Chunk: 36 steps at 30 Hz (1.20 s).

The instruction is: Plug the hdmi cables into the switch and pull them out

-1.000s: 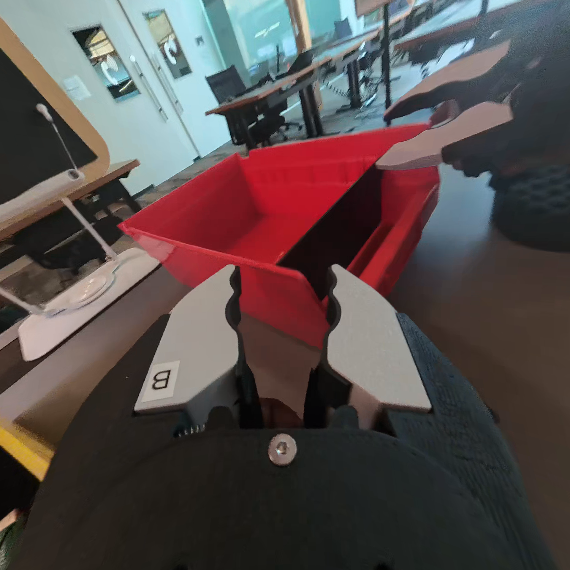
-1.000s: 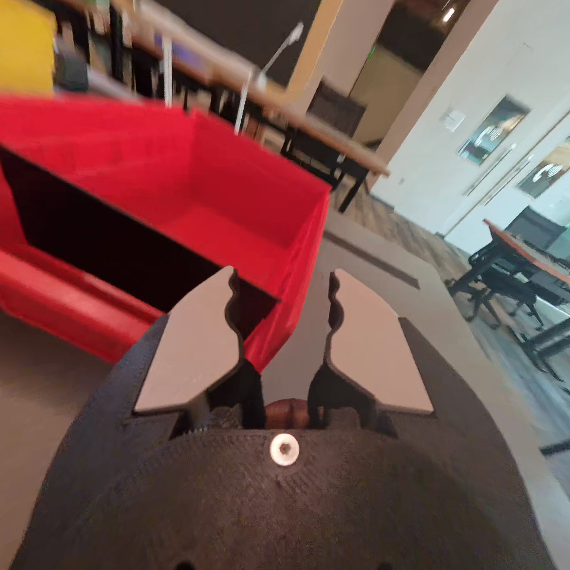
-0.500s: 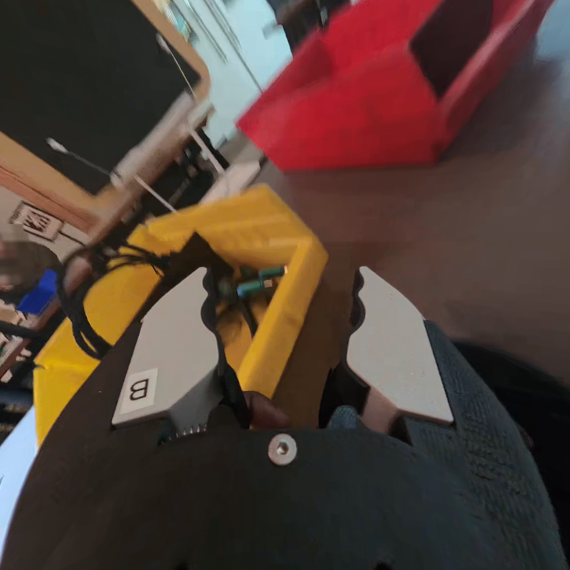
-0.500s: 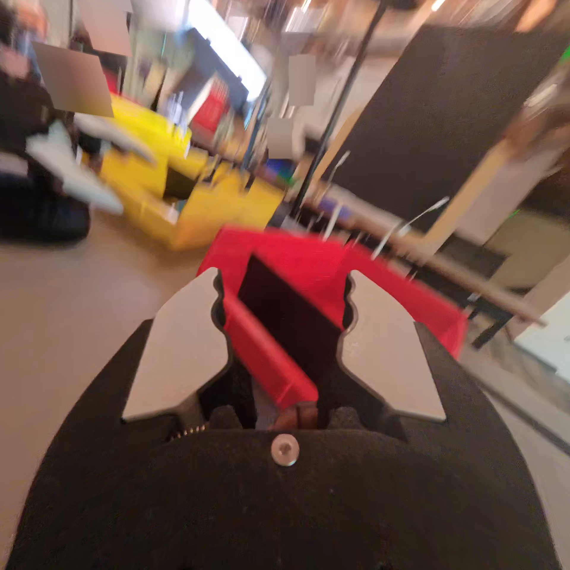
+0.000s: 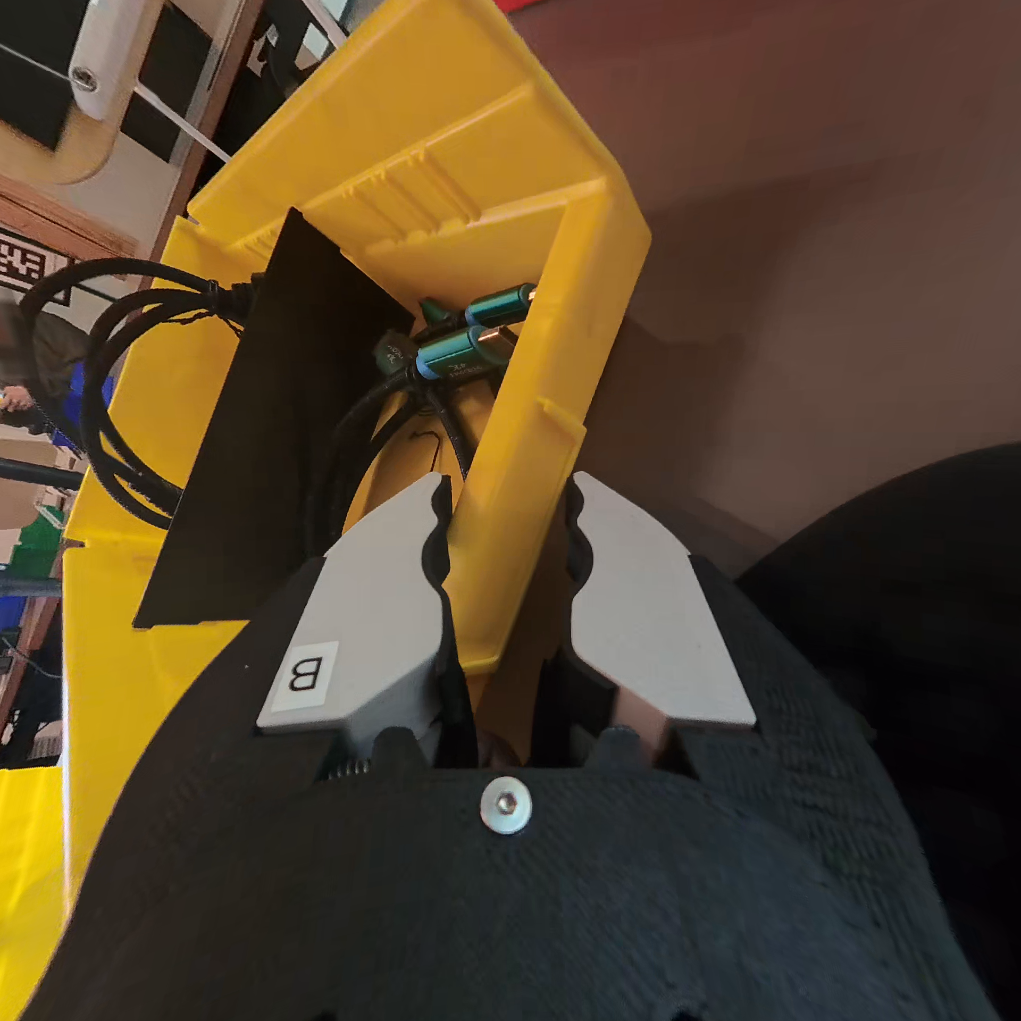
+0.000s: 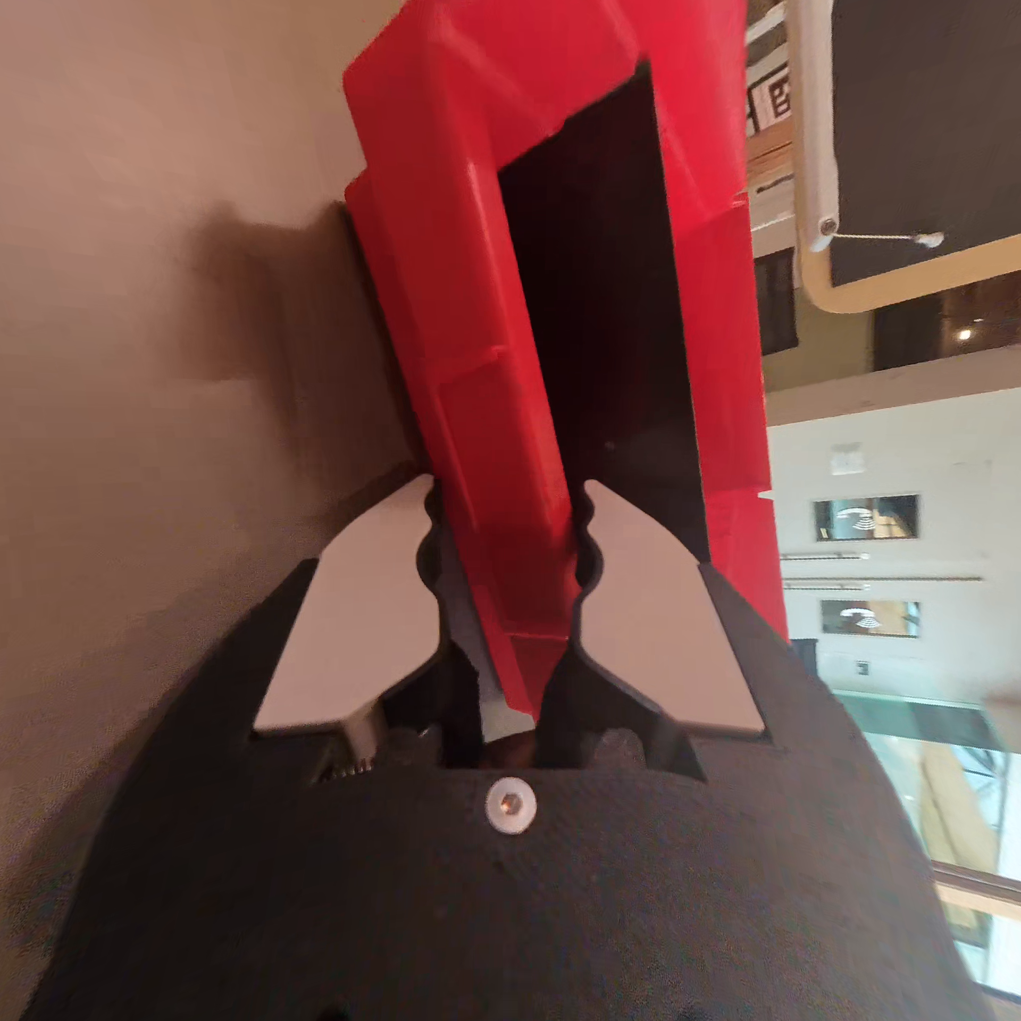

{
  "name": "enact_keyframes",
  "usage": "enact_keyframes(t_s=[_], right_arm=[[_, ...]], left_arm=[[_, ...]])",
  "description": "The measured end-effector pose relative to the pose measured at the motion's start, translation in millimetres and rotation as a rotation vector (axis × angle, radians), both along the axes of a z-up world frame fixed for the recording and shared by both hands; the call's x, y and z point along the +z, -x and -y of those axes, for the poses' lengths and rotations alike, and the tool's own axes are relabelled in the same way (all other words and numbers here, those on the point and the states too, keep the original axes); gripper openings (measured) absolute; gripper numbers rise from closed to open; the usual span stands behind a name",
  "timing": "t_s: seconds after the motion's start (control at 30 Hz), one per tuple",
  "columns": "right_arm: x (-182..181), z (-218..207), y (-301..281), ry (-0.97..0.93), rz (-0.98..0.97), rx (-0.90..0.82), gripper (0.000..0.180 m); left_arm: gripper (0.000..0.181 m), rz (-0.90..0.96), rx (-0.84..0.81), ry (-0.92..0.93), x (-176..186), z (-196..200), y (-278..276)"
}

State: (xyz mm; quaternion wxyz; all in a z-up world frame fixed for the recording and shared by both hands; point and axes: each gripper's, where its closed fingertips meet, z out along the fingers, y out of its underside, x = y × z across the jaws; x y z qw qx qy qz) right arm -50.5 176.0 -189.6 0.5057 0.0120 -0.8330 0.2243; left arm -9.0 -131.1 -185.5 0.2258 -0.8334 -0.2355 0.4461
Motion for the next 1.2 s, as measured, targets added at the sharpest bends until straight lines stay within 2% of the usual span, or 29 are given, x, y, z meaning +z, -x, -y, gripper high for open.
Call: enact_keyframes(t_s=[0.37,0.6,0.73,0.83,0.9,1.0,1.2], right_arm=[[-1,-10,8,-0.039,0.024,-0.108,0.046],[-1,-30,12,-0.029,0.073,-0.220,0.045],[-1,-44,14,-0.028,0.086,-0.282,0.045],[-1,-58,16,-0.010,0.117,-0.368,0.045],[-2,-67,17,-0.007,0.131,-0.410,0.045],[-1,-79,18,-0.008,0.134,-0.442,0.044],[-2,-108,20,0.018,0.157,-0.537,0.045]], left_arm=[[0.041,-0.058,0.007,-0.068,4,35,1],[0.044,-0.094,0.045,-0.075,5,75,-4],[0.046,-0.196,0.091,0.011,7,113,-15],[0.043,-0.277,0.198,0.232,8,155,-28],[0.041,-0.302,0.236,0.245,10,173,-39],[0.043,-0.318,0.226,0.165,11,180,-48],[0.042,-0.316,0.237,0.204,11,178,-50]])
